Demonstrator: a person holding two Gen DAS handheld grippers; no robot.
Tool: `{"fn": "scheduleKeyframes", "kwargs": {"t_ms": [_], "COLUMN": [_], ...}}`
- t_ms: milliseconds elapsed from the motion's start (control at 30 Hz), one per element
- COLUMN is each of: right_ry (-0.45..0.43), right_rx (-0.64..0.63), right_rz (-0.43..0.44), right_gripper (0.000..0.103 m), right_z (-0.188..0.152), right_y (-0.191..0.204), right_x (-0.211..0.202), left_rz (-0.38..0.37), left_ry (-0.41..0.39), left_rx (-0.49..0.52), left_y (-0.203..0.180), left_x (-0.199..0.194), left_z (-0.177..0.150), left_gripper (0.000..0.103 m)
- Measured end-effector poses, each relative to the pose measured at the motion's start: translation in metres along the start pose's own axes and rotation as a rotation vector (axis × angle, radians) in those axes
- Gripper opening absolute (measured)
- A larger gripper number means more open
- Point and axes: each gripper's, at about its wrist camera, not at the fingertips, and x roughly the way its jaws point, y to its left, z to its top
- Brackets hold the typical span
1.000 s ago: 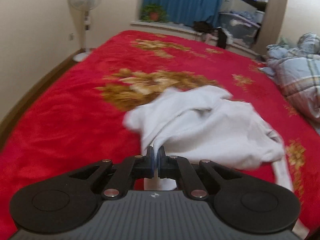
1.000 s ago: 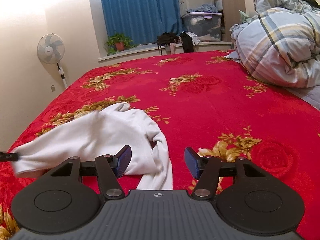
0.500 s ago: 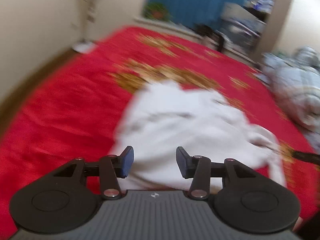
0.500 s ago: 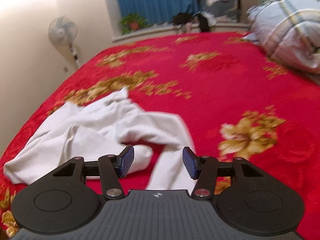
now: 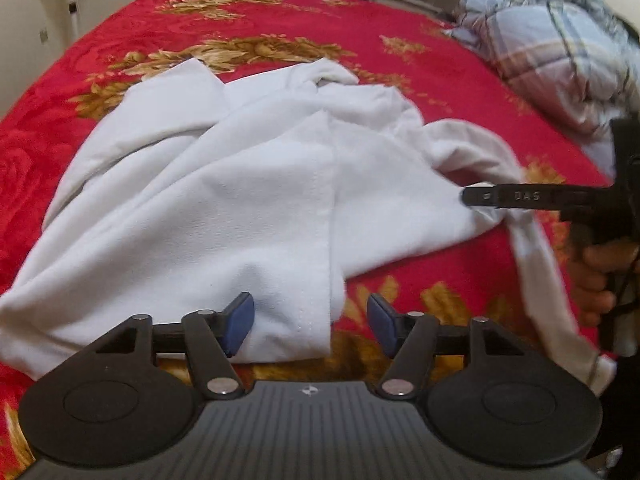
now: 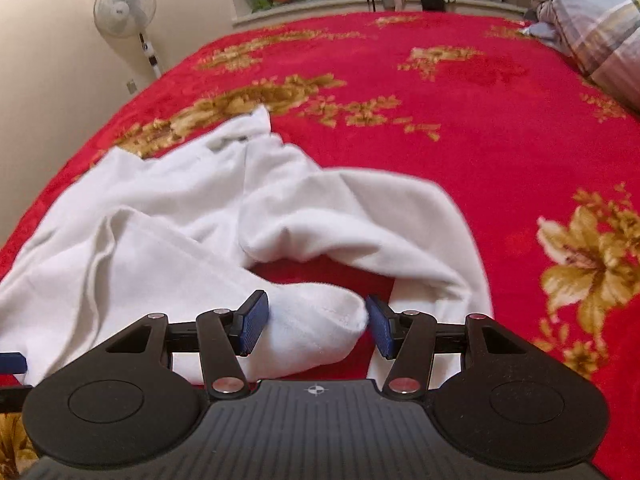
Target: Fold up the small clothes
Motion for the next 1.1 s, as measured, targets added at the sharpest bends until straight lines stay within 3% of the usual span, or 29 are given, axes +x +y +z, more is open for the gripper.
{"fn": "scheduleKeyframes", "kwargs": {"t_ms": [33, 67, 100, 133, 267, 367, 467, 567, 667, 733, 767, 933, 1100], "right_ry": [0.002, -0.003, -0.014, -0.029, -0.119, -0.178, -0.242, -0.253, -0.191, -0.100, -0.076, -0.127, -0.082], "right_rx": [-0.011, -0.029, -0.045, -0.052, -0.046, -0.030, -0.034, -0.050, -0.066, -0.091, -0.092, -0.041, 0.060], "right_rz": [-0.001, 0.003, 0.013, 0.023, 0.089, 0.159, 0.212, 0.245, 0.264, 0.267, 0.261, 0.157, 0.067], "right_gripper": [0.035, 0.028, 0.016, 0.012, 0.010, 0.009, 0.009, 0.009, 0.009, 0.012, 0.015, 0.022, 0.030], "right_z": [-0.001, -0.002, -0.003, -0.003, 0.005, 0.014, 0.013, -0.005, -0.034, -0.051, -0.055, -0.039, 0.002], "right_y": [0.001, 0.003, 0.005, 0.006, 0.004, 0.000, -0.002, -0.012, -0.026, -0.035, -0.037, -0.055, -0.073], "right_x": [0.002, 0.003, 0.002, -0.001, -0.035, -0.082, -0.143, -0.203, -0.239, -0.243, -0.243, -0.220, -0.146], "left_rz": [0.036, 0.058, 0.067, 0.061, 0.033, -0.023, -0.086, -0.084, -0.192, -0.223, -0.195, -0.154, -0.102], "left_ry": [0.005, 0.014, 0.012, -0.005, -0.147, -0.242, -0.282, -0.286, -0.243, -0.280, -0.314, -0.388, -0.393], "left_rx": [0.028, 0.048, 0.047, 0.035, 0.040, 0.045, 0.065, 0.165, 0.223, 0.245, 0.213, -0.056, -0.262], "left_y": [0.000, 0.001, 0.004, 0.010, 0.028, 0.049, 0.069, 0.081, 0.095, 0.104, 0.110, 0.135, 0.138], "left_x": [0.003, 0.005, 0.005, -0.003, -0.061, -0.117, -0.168, -0.209, -0.231, -0.237, -0.237, -0.213, -0.159], "left_z": [-0.001, -0.003, -0.003, -0.004, -0.007, -0.022, -0.045, -0.077, -0.099, -0.105, -0.101, -0.048, 0.017], "left_gripper": [0.018, 0.004, 0.003, 0.003, 0.003, 0.003, 0.003, 0.003, 0.013, 0.050, 0.054, 0.054, 0.054]}}
